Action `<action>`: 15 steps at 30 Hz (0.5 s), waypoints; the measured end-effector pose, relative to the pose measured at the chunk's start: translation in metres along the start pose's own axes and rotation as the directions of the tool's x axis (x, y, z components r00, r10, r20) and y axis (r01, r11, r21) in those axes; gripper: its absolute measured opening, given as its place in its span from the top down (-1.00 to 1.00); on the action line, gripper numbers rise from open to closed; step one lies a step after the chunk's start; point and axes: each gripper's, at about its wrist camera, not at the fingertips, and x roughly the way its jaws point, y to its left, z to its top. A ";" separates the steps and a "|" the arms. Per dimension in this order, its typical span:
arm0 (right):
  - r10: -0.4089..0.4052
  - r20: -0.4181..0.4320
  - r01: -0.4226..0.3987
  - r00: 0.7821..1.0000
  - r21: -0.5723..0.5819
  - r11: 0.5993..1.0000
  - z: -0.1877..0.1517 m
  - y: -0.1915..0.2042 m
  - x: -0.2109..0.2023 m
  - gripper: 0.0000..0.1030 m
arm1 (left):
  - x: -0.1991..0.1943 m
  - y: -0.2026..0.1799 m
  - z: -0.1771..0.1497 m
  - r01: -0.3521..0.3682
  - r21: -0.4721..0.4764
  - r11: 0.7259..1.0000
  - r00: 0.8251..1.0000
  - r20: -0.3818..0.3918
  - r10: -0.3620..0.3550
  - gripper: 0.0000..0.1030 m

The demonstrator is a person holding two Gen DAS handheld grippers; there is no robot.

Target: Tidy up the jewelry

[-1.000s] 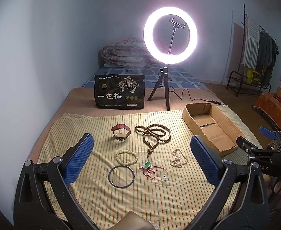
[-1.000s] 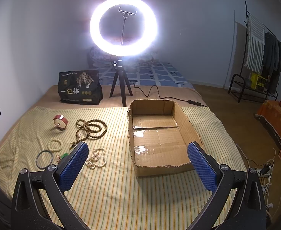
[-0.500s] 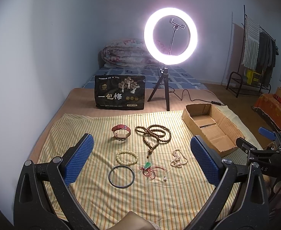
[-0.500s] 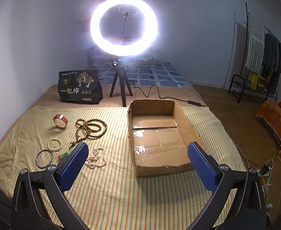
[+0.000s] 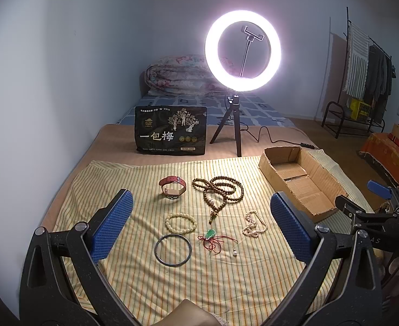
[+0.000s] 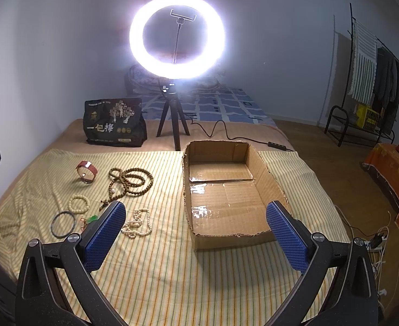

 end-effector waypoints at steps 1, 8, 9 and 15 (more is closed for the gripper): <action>0.000 0.000 0.000 1.000 -0.001 1.000 0.000 0.000 0.000 -0.99 | 0.000 0.000 0.000 0.000 0.000 1.000 1.000 0.000 0.000 -0.99; 0.000 -0.001 0.000 1.000 -0.003 1.000 0.000 0.000 0.000 -0.99 | 0.000 0.000 0.000 0.000 -0.001 1.000 1.000 -0.001 0.000 -0.99; 0.000 -0.001 0.000 1.000 -0.002 1.000 0.000 0.000 0.001 -0.99 | 0.000 0.001 0.000 0.001 -0.002 1.000 1.000 -0.001 -0.001 -0.99; 0.003 -0.005 -0.003 1.000 -0.006 1.000 0.000 0.002 0.002 -0.99 | 0.001 0.001 -0.001 0.001 0.000 1.000 1.000 0.000 -0.001 -0.99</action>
